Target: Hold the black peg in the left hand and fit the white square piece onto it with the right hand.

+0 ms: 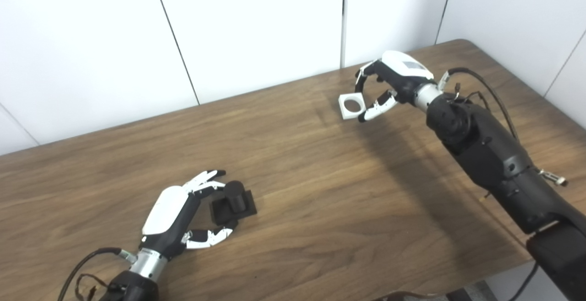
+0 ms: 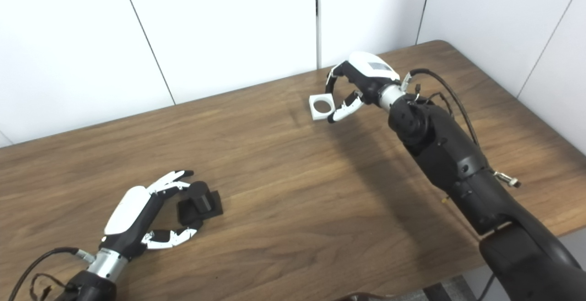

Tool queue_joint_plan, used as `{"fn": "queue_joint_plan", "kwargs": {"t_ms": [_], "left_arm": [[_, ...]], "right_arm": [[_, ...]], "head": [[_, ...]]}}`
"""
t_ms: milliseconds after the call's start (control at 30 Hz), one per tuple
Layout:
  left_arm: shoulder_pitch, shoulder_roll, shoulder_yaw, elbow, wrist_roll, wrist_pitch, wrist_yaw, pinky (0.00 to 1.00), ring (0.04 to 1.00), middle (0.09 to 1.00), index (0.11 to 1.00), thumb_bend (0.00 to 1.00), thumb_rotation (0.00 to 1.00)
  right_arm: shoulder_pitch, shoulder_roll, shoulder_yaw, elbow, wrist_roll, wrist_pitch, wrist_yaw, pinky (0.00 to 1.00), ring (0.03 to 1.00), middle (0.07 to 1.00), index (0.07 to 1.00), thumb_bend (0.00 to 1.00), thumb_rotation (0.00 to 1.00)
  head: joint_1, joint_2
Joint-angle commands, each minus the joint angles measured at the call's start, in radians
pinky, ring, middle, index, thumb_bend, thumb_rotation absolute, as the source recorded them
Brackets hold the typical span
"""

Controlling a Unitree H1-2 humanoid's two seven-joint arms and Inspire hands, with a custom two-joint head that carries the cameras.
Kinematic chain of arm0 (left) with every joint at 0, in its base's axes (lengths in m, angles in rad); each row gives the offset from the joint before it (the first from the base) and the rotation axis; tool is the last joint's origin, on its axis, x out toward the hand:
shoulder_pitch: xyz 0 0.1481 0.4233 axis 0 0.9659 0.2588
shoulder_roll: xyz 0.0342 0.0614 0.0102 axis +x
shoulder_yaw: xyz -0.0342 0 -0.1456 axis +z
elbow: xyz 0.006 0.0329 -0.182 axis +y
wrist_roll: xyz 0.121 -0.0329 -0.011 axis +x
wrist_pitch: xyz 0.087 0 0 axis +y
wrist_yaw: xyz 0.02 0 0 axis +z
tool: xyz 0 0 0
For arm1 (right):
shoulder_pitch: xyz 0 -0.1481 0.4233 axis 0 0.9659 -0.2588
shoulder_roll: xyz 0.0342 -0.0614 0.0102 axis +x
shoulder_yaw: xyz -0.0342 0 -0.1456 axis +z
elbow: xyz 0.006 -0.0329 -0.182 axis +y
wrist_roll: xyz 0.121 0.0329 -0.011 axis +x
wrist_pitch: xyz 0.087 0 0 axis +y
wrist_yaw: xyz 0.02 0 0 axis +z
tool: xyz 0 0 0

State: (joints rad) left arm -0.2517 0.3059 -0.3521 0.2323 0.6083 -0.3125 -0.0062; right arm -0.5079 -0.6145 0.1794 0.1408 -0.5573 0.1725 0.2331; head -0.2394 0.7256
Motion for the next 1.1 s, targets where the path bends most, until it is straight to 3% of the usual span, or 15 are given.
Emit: {"fn": "queue_joint_plan", "kwargs": {"t_ms": [0, 200, 467, 1067], "left_arm": [[0.05, 0.005, -0.027, 0.073, 0.032, 0.008, -0.007, 0.86, 0.922, 0.896, 0.643, 0.86, 0.21], [0.056, 0.0, -0.038, 0.062, 0.039, 0.02, -0.009, 0.88, 0.934, 0.907, 0.654, 0.85, 0.22], [0.057, -0.011, -0.043, 0.049, 0.051, 0.046, -0.007, 0.87, 0.935, 0.909, 0.654, 0.84, 0.22], [0.049, -0.041, -0.054, 0.043, 0.064, 0.091, -0.017, 0.89, 0.939, 0.913, 0.649, 0.84, 0.26]], "right_arm": [[-0.038, -0.024, -0.022, -0.07, 0.024, -0.02, 0.02, 0.73, 0.838, 0.793, 0.482, 0.52, 0.14], [-0.031, -0.004, -0.038, -0.169, 0.117, 0.012, 0.112, 0.79, 0.86, 0.8, 0.482, 0.52, 0.13], [-0.038, 0.016, -0.023, -0.262, 0.152, -0.001, 0.159, 0.81, 0.843, 0.789, 0.481, 0.52, 0.13], [-0.08, 0.098, 0.043, -0.422, 0.155, 0.072, 0.292, 0.72, 0.822, 0.786, 0.478, 0.52, 0.14]], "head": [[0.003, 0.001], [0.046, 0.01], [0.124, 0.017], [0.211, 0.031]]}}
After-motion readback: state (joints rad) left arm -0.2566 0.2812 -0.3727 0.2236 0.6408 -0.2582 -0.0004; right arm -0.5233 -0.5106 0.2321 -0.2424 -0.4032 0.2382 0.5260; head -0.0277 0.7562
